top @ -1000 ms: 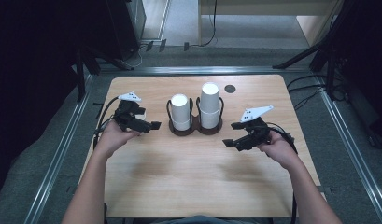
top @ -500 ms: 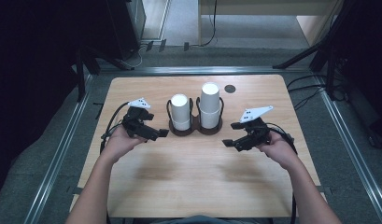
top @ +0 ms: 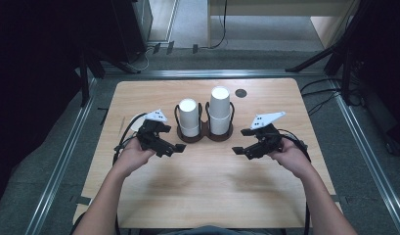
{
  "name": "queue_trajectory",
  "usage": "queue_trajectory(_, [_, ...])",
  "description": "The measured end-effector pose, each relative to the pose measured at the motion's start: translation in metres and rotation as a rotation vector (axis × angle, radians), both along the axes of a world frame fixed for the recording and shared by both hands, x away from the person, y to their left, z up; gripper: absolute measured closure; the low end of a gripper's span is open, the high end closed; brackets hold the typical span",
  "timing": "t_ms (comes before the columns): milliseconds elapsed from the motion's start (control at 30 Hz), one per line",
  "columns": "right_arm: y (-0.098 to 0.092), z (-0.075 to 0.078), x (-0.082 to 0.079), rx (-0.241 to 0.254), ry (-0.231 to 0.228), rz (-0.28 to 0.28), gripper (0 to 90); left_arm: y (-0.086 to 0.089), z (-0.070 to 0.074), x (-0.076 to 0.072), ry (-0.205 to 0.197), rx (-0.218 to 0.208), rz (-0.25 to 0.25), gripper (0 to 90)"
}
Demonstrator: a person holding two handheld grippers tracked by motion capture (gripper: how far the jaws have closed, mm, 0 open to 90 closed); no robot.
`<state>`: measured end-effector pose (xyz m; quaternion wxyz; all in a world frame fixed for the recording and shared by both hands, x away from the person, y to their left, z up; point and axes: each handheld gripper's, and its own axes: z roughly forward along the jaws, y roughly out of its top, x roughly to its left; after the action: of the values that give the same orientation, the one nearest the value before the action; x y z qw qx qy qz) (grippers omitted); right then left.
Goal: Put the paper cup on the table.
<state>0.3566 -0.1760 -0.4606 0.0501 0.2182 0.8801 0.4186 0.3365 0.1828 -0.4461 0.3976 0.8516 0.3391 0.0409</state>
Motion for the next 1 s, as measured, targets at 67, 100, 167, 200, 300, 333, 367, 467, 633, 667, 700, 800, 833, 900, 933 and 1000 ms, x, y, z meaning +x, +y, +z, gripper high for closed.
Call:
queue_trajectory(67, [0.0,0.0,0.0,0.0,-0.001,0.003,22.5,-0.003,-0.003,0.0,-0.005,0.004,-0.005,0.0])
queue_trajectory(100, [0.0,0.0,0.0,0.0,-0.001,0.003,22.5,-0.005,-0.005,-0.001,-0.009,0.001,-0.005,0.0])
queue_trajectory(167, [0.0,0.0,0.0,-0.002,-0.001,0.002,22.5,-0.009,-0.008,-0.001,-0.016,-0.002,-0.012,0.0])
queue_trajectory(200, [0.0,0.0,0.0,-0.002,-0.001,0.002,22.5,-0.011,-0.01,-0.001,-0.017,0.004,-0.016,0.0])
queue_trajectory(300, [0.001,-0.001,0.0,-0.005,-0.002,0.003,22.5,-0.018,-0.013,-0.002,-0.023,0.029,-0.037,0.0])
queue_trajectory(333, [0.001,-0.001,0.0,-0.006,0.0,0.003,22.5,-0.02,-0.014,-0.002,-0.024,0.03,-0.039,0.0])
queue_trajectory(367, [0.001,-0.001,0.0,-0.009,-0.001,0.005,22.5,-0.022,-0.015,-0.002,-0.023,0.03,-0.045,0.0])
queue_trajectory(467, [0.002,-0.002,0.0,-0.014,-0.002,0.008,22.5,-0.028,-0.017,-0.003,-0.024,0.027,-0.054,0.0])
queue_trajectory(633, [0.003,-0.002,0.0,-0.014,-0.004,0.01,22.5,-0.038,-0.02,-0.004,-0.03,0.046,-0.063,0.0])
queue_trajectory(667, [0.003,-0.002,0.0,-0.012,-0.005,0.011,22.5,-0.039,-0.021,-0.004,-0.035,0.049,-0.062,0.0])
queue_trajectory(700, [0.003,-0.002,-0.001,-0.01,-0.002,0.014,22.5,-0.041,-0.021,-0.005,-0.043,0.053,-0.063,0.0])
queue_trajectory(800, [0.005,-0.001,-0.002,-0.005,-0.004,0.015,22.5,-0.045,-0.021,-0.006,-0.061,0.047,-0.056,0.0])
queue_trajectory(833, [0.005,-0.002,-0.002,-0.006,-0.006,0.015,22.5,-0.047,-0.021,-0.006,-0.065,0.042,-0.055,0.0])
queue_trajectory(900, [0.006,-0.002,-0.002,-0.009,-0.005,0.02,22.5,-0.05,-0.021,-0.006,-0.076,0.04,-0.054,0.0])
queue_trajectory(933, [0.007,-0.002,-0.003,-0.01,-0.007,0.022,22.5,-0.052,-0.021,-0.007,-0.081,0.038,-0.053,0.0])
queue_trajectory(1000, [0.008,-0.002,-0.003,-0.011,-0.01,0.026,22.5,-0.055,-0.021,-0.007,-0.086,0.038,-0.06,0.0])
